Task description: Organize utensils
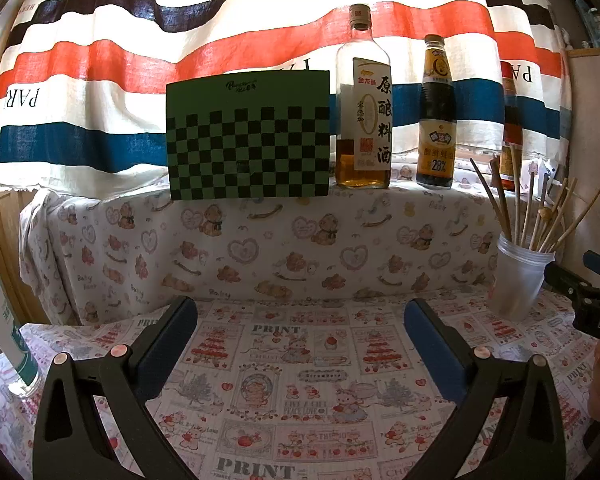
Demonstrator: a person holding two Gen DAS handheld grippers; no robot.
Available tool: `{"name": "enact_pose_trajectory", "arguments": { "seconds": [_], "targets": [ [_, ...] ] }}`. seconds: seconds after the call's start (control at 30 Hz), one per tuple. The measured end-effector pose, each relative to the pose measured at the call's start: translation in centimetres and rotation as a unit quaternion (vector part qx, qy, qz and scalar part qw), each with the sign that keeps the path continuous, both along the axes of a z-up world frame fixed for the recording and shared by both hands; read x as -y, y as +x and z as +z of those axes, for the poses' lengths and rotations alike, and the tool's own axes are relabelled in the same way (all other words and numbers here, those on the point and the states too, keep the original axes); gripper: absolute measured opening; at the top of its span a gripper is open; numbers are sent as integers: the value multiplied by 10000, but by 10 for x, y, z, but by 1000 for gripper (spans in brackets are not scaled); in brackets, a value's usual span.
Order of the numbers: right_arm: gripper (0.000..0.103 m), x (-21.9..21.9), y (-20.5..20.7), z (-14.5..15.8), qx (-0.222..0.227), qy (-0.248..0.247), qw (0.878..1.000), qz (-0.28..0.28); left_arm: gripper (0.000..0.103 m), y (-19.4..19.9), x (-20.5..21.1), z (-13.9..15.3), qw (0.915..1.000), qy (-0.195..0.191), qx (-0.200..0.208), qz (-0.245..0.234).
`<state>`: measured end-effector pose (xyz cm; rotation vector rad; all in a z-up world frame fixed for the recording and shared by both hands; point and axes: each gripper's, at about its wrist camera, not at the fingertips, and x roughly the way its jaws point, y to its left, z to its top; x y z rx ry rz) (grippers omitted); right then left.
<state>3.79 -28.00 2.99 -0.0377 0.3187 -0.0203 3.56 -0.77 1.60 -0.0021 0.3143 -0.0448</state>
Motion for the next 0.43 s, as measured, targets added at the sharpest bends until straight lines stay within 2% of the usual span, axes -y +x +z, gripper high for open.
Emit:
{"name": "enact_pose_trajectory", "arguments": {
  "seconds": [0.43],
  "targets": [
    [103, 0, 0, 0, -6, 0, 10000, 2, 103, 1, 0, 0, 10000, 3, -21, 16]
  ]
}}
